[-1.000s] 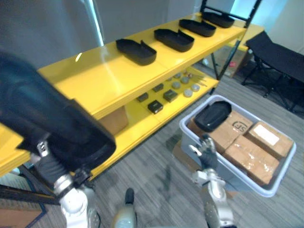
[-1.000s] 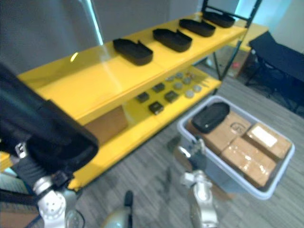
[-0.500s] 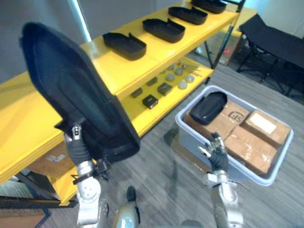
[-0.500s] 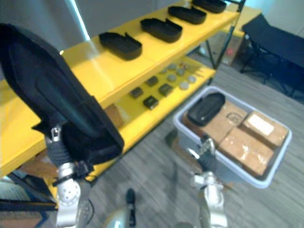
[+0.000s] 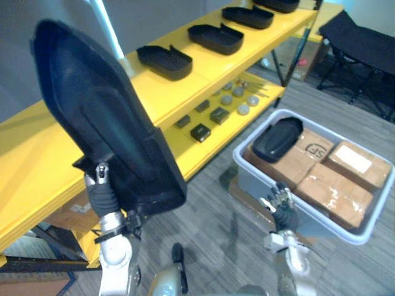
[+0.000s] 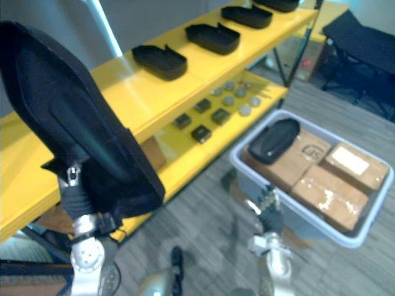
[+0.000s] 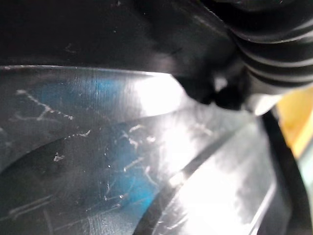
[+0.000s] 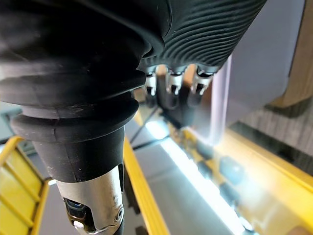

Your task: Walk over and take plastic housings, then place them on the shelf

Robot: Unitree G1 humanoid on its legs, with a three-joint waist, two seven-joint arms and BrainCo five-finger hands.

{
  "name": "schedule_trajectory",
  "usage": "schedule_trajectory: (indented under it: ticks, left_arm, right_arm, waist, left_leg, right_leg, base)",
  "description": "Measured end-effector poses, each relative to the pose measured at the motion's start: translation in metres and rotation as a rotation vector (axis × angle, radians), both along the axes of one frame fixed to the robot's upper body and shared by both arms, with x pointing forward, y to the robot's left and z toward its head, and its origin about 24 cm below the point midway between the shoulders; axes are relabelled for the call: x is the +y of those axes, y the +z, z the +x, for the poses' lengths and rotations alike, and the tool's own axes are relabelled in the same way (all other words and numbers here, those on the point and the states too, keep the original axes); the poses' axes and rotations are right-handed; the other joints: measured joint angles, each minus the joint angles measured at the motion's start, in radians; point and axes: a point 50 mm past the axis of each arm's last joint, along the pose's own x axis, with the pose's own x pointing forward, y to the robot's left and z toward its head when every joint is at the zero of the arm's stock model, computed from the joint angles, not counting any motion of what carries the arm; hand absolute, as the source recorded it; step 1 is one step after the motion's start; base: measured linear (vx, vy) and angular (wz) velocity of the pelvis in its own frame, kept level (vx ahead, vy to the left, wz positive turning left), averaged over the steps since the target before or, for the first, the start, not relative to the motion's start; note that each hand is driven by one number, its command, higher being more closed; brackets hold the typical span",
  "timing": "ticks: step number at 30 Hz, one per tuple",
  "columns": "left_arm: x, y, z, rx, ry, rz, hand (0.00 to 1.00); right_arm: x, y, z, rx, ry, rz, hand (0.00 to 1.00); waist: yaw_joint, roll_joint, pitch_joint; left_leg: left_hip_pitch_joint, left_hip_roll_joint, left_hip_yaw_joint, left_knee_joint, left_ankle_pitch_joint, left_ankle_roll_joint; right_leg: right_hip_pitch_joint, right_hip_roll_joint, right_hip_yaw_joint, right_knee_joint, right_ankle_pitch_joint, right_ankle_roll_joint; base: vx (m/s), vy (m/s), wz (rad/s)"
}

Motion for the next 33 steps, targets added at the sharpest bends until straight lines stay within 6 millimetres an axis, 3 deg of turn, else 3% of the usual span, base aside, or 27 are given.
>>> schedule_trajectory:
  ticks: [1, 2, 3, 4, 5, 6, 7, 11, 13, 14, 15, 16, 18, 20, 23, 26, 29, 32, 33]
  left_arm:
    - [-0.001, 0.0, 0.001, 0.001, -0.003, 0.011, 1.0]
    - [-0.001, 0.002, 0.001, -0.002, -0.008, 0.04, 1.0]
    - [-0.001, 0.003, 0.001, -0.001, -0.015, 0.063, 1.0]
    - [0.002, 0.004, 0.002, -0.001, -0.019, 0.098, 1.0]
    - [0.005, 0.006, 0.002, -0.003, -0.016, 0.113, 1.0]
    - [0.01, 0.009, 0.004, -0.007, 0.002, 0.13, 1.0]
    - [0.017, 0.011, 0.008, 0.0, 0.025, 0.14, 1.0]
    - [0.028, 0.005, 0.015, 0.063, 0.104, 0.109, 1.0]
    - [0.029, 0.004, 0.014, 0.074, 0.125, 0.102, 1.0]
    - [0.027, -0.001, 0.014, 0.098, 0.126, 0.077, 1.0]
    - [0.026, -0.006, 0.012, 0.119, 0.129, 0.054, 1.0]
    - [0.024, -0.011, 0.01, 0.143, 0.129, 0.034, 1.0]
    - [0.021, -0.013, 0.01, 0.156, 0.122, 0.018, 1.0]
    - [0.019, -0.013, 0.01, 0.151, 0.097, 0.019, 1.0]
    - [0.015, -0.006, 0.01, 0.121, 0.044, 0.023, 1.0]
    - [0.014, -0.008, 0.01, 0.131, 0.001, 0.03, 1.0]
    - [0.013, -0.008, 0.01, 0.138, -0.032, 0.056, 1.0]
    - [0.006, -0.007, 0.014, 0.146, -0.095, 0.086, 1.0]
    - [0.003, -0.007, 0.015, 0.148, -0.114, 0.091, 1.0]
  right_arm:
    - [-0.002, 0.001, 0.0, -0.006, -0.015, -0.001, 0.0]
    - [-0.004, 0.0, -0.002, -0.007, -0.043, 0.003, 0.0]
    - [-0.006, 0.001, -0.003, -0.014, -0.061, 0.001, 0.0]
    - [-0.009, 0.001, -0.004, -0.023, -0.081, -0.004, 0.0]
    - [-0.009, 0.002, -0.004, -0.031, -0.084, -0.007, 0.0]
    - [-0.01, 0.006, -0.002, -0.061, -0.085, -0.009, 0.0]
    - [-0.013, 0.011, 0.0, -0.092, -0.079, -0.023, 0.0]
    - [-0.022, 0.036, 0.002, -0.216, -0.048, -0.087, 0.0]
    - [-0.021, 0.064, 0.005, -0.369, 0.037, -0.133, 0.0]
    - [-0.019, 0.082, 0.013, -0.464, 0.108, -0.152, 0.0]
    - [-0.018, 0.093, 0.02, -0.519, 0.162, -0.163, 0.0]
    - [-0.015, 0.106, 0.028, -0.58, 0.233, -0.17, 0.0]
    - [-0.01, 0.117, 0.033, -0.63, 0.312, -0.179, 0.0]
    - [0.007, 0.124, 0.04, -0.66, 0.41, -0.165, 0.0]
    - [0.026, 0.127, 0.042, -0.665, 0.47, -0.152, 0.0]
    - [0.033, 0.123, 0.043, -0.624, 0.419, -0.175, 0.0]
    - [0.03, 0.119, 0.043, -0.584, 0.345, -0.171, 0.0]
    - [0.019, 0.098, 0.035, -0.477, 0.213, -0.131, 0.0]
    - [0.015, 0.087, 0.031, -0.419, 0.167, -0.11, 0.0]
  waist:
    - [-0.005, -0.004, 0.002]
    - [-0.004, -0.009, 0.004]
    - [-0.005, -0.012, 0.005]
    - [-0.009, -0.003, 0.001]
    - [-0.01, -0.009, -0.003]
    - [-0.007, -0.013, -0.006]
    - [-0.006, -0.013, -0.005]
    - [-0.028, -0.014, -0.006]
    - [-0.023, -0.043, -0.024]
    - [-0.027, -0.036, -0.028]
    - [-0.018, -0.01, -0.031]
    - [-0.004, 0.02, -0.036]
    - [-0.001, 0.051, -0.052]
    - [0.007, 0.071, -0.064]
    - [0.053, 0.068, -0.065]
    - [0.06, 0.055, -0.066]
    - [0.053, 0.045, -0.069]
    - [0.041, 0.033, -0.077]
    - [0.023, 0.027, -0.08]
  left_leg:
    - [0.007, -0.001, -0.007, 0.016, -0.014, 0.003]
    - [0.032, -0.001, -0.009, 0.025, -0.036, 0.01]
    - [0.059, -0.001, -0.013, 0.015, -0.048, 0.02]
    - [0.091, 0.008, -0.03, -0.013, -0.054, 0.03]
    - [0.095, 0.012, -0.031, -0.023, -0.056, 0.033]
    - [0.099, 0.026, -0.031, -0.037, -0.058, 0.034]
    - [0.098, 0.039, -0.034, -0.036, -0.067, 0.029]
    - [0.127, 0.042, -0.09, -0.029, -0.098, 0.002]
    - [0.106, 0.025, -0.144, -0.004, -0.117, -0.03]
    - [0.086, 0.032, -0.188, 0.022, -0.127, -0.045]
    - [0.075, 0.051, -0.203, 0.031, -0.129, -0.052]
    - [0.062, 0.086, -0.188, 0.039, -0.126, -0.06]
    - [0.051, 0.121, -0.116, 0.033, -0.105, -0.063]
    - [0.067, 0.128, -0.045, -0.014, -0.056, -0.063]
    - [0.101, 0.1, -0.074, -0.103, -0.009, -0.052]
    - [0.128, 0.062, -0.097, -0.17, 0.021, -0.04]
    - [0.146, 0.042, -0.085, -0.193, 0.027, -0.032]
    - [0.18, 0.029, -0.046, -0.226, 0.036, -0.024]
    - [0.181, 0.027, -0.028, -0.226, 0.035, -0.023]
  right_leg:
    - [-0.035, -0.015, 0.011, 0.094, 0.019, -0.034]
    - [-0.108, -0.033, 0.059, 0.253, 0.097, -0.129]
    - [-0.144, -0.04, 0.093, 0.338, 0.189, -0.133]
    - [-0.194, -0.045, 0.116, 0.408, 0.196, -0.115]
    - [-0.218, -0.033, 0.117, 0.396, 0.124, -0.092]
    - [-0.247, 0.011, 0.128, 0.28, 0.047, -0.074]
    - [-0.263, 0.057, 0.148, 0.136, 0.039, -0.062]
    - [-0.244, 0.113, 0.243, -0.082, 0.091, 0.01]
    - [-0.205, 0.129, 0.235, -0.165, 0.116, 0.003]
    - [-0.184, 0.139, 0.2, -0.18, 0.165, 0.013]
    - [-0.169, 0.159, 0.165, -0.194, 0.166, 0.004]
    - [-0.145, 0.178, 0.123, -0.217, 0.173, -0.008]
    - [-0.111, 0.192, 0.054, -0.245, 0.174, -0.012]
    - [-0.052, 0.193, -0.041, -0.266, 0.171, -0.018]
    - [-0.023, 0.18, -0.096, -0.276, 0.169, -0.019]
    - [0.001, 0.152, -0.121, -0.283, 0.162, -0.012]
    - [0.003, 0.131, -0.115, -0.282, 0.161, -0.011]
    - [0.003, 0.119, -0.083, -0.281, 0.161, -0.011]
    - [-0.002, 0.11, -0.068, -0.281, 0.161, -0.011]
  base:
    - [0.14, 0.111, 0.23]
    - [0.16, 0.151, 0.16]
    - [0.22, 0.148, 0.09]
    - [0.2, 0.082, 0.05]
    - [0.18, 0.042, 0.02]
    - [0.13, 0.036, 0.02]
    - [0.13, 0.042, 0.02]
    - [0.17, -0.044, 0.41]
    - [0.22, -0.281, 0.95]
    - [0.21, -0.322, 0.97]
    - [0.16, -0.239, 0.96]
    - [0.17, -0.195, 0.69]
    - [0.18, -0.155, 0.99]
    - [0.18, -0.107, 1.23]
    - [0.11, -0.011, 0.7]
    - [0.09, 0.049, 0.49]
    - [0.03, 0.05, -0.03]
    - [-0.02, 0.035, -0.28]
    - [-0.06, 0.053, -0.36]
